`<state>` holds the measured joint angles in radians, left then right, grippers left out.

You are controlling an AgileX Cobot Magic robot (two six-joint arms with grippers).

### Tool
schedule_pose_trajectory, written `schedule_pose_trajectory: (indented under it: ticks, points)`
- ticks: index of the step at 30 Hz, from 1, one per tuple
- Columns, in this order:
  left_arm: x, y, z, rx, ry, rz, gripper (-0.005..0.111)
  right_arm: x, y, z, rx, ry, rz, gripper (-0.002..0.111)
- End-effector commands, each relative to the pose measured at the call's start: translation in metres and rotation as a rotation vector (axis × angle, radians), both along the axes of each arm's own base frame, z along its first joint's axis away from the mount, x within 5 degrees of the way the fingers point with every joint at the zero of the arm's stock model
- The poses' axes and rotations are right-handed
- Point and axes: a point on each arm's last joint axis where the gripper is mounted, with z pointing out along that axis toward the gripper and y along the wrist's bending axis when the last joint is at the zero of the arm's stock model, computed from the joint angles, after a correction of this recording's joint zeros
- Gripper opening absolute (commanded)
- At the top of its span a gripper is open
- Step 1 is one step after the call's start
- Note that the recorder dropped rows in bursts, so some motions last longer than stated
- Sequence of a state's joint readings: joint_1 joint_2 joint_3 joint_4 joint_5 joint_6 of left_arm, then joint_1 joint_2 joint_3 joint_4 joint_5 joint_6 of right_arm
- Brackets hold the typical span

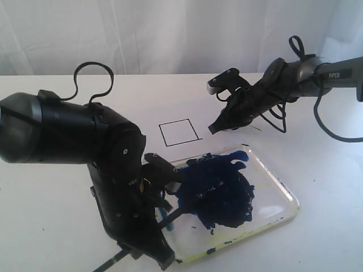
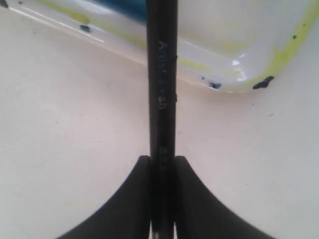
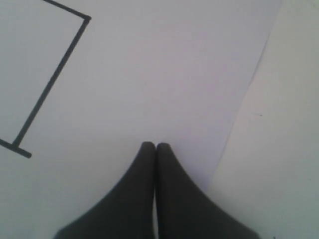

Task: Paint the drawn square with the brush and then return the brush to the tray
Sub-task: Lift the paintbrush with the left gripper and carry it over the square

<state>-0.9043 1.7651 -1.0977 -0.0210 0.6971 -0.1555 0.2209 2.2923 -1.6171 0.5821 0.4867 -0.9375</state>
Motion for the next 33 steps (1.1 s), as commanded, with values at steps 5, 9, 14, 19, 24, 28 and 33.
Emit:
schedule_pose_trajectory:
  ticks: [5, 9, 14, 19, 24, 28, 33]
  points:
    - [0.010, 0.008, 0.029, 0.203, -0.047, -0.100, 0.000, -0.001, -0.001, -0.008, -0.019, 0.020, 0.019, 0.000]
    - [0.018, 0.011, 0.045, 0.282, -0.093, -0.138, 0.000, -0.001, -0.001, -0.008, -0.019, 0.020, 0.019, 0.000]
    - [0.024, 0.007, 0.065, 0.296, -0.113, -0.257, 0.000, -0.002, -0.001, -0.008, -0.018, 0.027, 0.022, 0.000]
    - [0.026, 0.006, 0.079, 0.315, -0.096, -0.384, 0.000, -0.002, -0.001, -0.008, -0.018, 0.027, 0.022, 0.000]
    - [0.037, 0.014, 0.087, 0.318, -0.088, -0.401, 0.000, -0.002, -0.001, -0.008, -0.018, 0.027, 0.022, 0.000]
    - [0.053, 0.030, 0.088, 0.320, -0.075, -0.400, 0.000, -0.002, -0.001, -0.008, -0.017, 0.031, 0.024, 0.000]
    - [0.068, 0.048, 0.088, 0.323, -0.061, -0.383, 0.000, -0.002, -0.001, -0.008, -0.017, 0.031, 0.024, 0.000]
